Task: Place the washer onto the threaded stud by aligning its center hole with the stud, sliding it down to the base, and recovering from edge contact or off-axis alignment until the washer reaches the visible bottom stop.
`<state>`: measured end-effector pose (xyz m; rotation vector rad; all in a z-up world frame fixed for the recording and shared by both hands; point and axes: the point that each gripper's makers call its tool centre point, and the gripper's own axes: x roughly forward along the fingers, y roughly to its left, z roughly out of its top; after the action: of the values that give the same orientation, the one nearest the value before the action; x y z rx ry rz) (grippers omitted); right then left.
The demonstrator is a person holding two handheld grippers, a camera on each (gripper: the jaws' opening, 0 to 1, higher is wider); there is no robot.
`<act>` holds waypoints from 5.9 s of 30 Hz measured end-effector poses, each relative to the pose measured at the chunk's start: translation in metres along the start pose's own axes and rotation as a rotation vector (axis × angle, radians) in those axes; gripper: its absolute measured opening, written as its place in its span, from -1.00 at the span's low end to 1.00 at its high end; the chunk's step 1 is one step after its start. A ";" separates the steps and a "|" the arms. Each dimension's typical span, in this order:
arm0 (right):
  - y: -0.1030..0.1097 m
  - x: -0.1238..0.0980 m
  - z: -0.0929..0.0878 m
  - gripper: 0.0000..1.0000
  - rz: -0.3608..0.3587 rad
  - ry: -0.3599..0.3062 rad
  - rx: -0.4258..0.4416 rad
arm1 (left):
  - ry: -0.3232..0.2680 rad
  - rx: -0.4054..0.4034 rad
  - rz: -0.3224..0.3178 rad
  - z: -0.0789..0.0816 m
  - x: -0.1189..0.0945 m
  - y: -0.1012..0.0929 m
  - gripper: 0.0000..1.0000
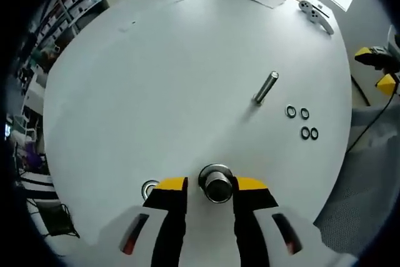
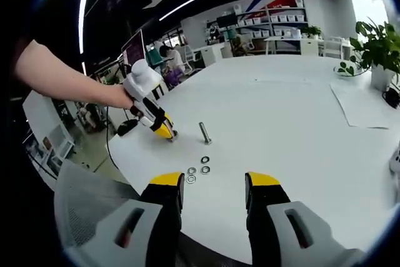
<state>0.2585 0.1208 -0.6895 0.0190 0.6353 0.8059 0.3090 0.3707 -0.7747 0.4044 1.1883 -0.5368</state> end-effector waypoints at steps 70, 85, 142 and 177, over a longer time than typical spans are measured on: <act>0.015 -0.008 -0.013 -0.13 -0.022 0.022 0.003 | -0.083 -0.280 0.064 -0.035 -0.004 0.060 -0.39; 0.016 -0.016 -0.013 -0.13 -0.026 0.024 -0.017 | -0.010 -0.206 0.058 -0.038 0.011 0.063 -0.48; 0.020 -0.010 -0.004 -0.14 0.055 0.010 -0.063 | 0.185 -0.133 0.017 -0.082 -0.003 0.021 -0.46; 0.022 -0.008 -0.011 -0.15 0.058 0.018 -0.044 | 0.111 -0.168 0.033 -0.082 -0.004 0.016 -0.64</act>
<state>0.2337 0.1284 -0.6888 -0.0094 0.6360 0.8769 0.2551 0.4305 -0.7972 0.3130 1.3205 -0.3863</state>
